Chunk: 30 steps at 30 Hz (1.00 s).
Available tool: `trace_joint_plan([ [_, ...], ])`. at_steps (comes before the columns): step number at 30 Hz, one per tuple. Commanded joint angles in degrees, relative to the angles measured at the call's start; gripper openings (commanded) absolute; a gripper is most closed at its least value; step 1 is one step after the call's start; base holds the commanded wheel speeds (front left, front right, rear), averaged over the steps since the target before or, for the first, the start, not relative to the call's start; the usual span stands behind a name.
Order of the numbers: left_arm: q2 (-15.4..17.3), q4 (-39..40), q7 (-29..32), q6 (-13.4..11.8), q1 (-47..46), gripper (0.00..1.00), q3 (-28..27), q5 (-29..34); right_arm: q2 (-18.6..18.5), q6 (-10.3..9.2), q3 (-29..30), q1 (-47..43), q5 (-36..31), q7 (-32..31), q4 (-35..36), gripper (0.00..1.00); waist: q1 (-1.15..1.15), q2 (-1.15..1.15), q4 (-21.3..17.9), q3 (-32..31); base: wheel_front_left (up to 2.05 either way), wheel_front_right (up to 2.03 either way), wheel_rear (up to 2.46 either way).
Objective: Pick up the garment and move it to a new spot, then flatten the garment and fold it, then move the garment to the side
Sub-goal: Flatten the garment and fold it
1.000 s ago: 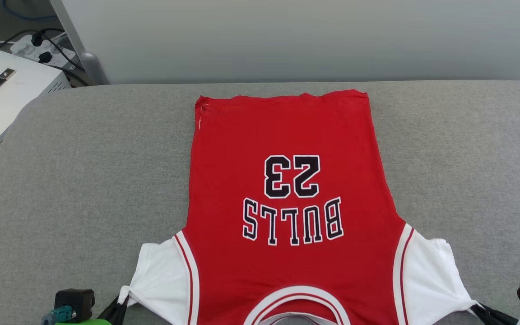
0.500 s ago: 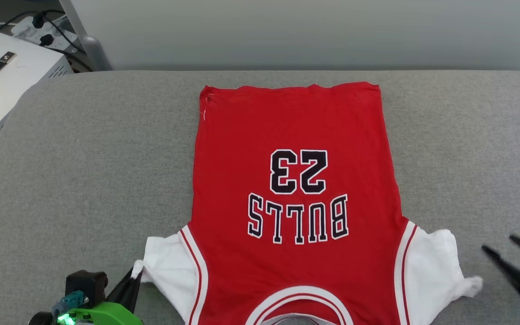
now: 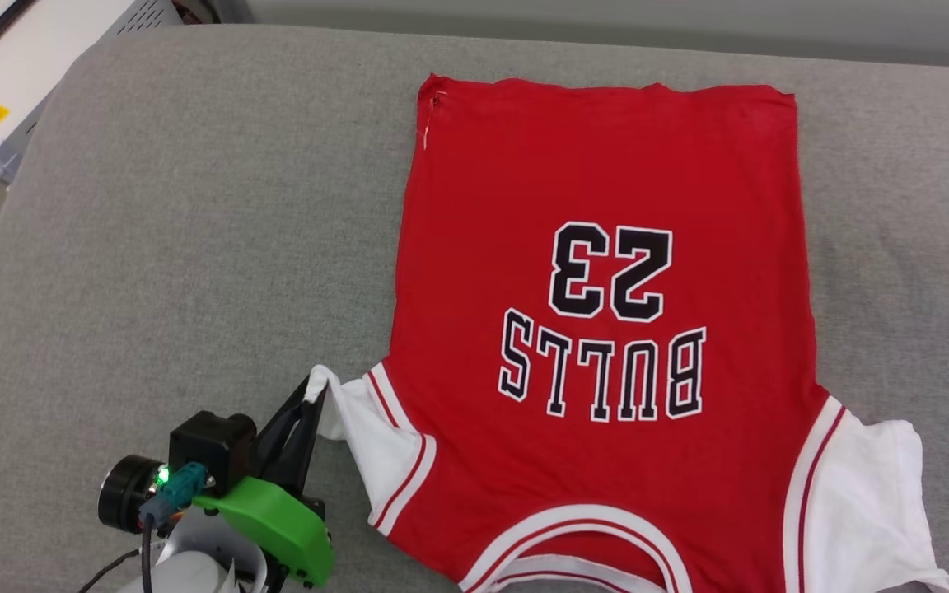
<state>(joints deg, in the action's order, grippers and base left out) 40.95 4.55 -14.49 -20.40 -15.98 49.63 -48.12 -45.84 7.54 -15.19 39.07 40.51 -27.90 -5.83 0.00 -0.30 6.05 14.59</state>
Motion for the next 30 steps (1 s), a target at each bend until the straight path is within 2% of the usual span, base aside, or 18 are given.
trace_joint_plan([
  [1, -0.8, 0.2, 0.1, -0.1, -1.4, 0.0, 0.0, 0.9, 0.9, -0.05, -1.2, 3.6, 0.1, -3.4, -1.9, 1.0, 0.0, 0.3, 4.6, 5.1, 0.0, 0.0, 0.0],
  [7, -3.1, 0.6, -0.1, 0.5, -4.4, 0.0, 0.2, 3.3, 3.4, -0.05, -5.6, 17.4, -0.1, -22.5, -12.6, 1.0, 0.0, 0.3, 7.7, 10.2, 0.0, 0.0, 0.0],
  [12, -5.2, 0.5, -0.2, 1.6, -7.6, 0.0, 0.8, 5.4, 5.3, -0.05, -6.4, 25.5, -3.6, -31.3, -19.4, 1.0, 0.0, 0.3, 10.2, 14.9, 0.0, 0.0, 0.0],
  [16, -6.6, 0.4, -0.3, 2.3, -9.5, 0.0, 1.0, 6.8, 7.0, -0.05, -6.3, 29.0, -6.3, -33.5, -23.3, 1.0, 0.0, 0.3, 11.6, 18.0, 0.0, 0.0, 0.0],
  [21, -8.0, 0.0, -0.3, 3.3, -11.4, 0.0, 1.3, 8.2, 8.4, -0.05, -6.3, 30.2, -8.2, -33.1, -26.8, 1.0, 0.0, 0.3, 12.9, 21.0, 0.0, 0.0, 0.0],
  [24, -8.7, -0.7, -0.4, 3.9, -12.0, 0.0, 1.4, 8.8, 8.6, -0.05, -7.8, 27.9, -8.3, -32.8, -28.4, 1.0, 0.0, 0.3, 13.3, 21.8, 0.0, 0.0, 0.0],
  [29, -9.8, -2.0, -0.4, 4.7, -12.5, 0.0, 1.3, 9.2, 6.9, -0.05, -10.2, 22.9, -6.2, -33.6, -29.2, 1.0, 0.0, 0.3, 13.2, 21.8, 0.0, 0.0, 0.0],
  [30, -9.9, -2.3, -0.4, 4.9, -12.6, 0.0, 1.3, 9.3, 6.3, -0.05, -10.4, 22.4, -5.8, -33.7, -29.1, 0.54, 0.0, 0.3, 13.1, 21.7, 0.0, 0.0, 0.0],
])
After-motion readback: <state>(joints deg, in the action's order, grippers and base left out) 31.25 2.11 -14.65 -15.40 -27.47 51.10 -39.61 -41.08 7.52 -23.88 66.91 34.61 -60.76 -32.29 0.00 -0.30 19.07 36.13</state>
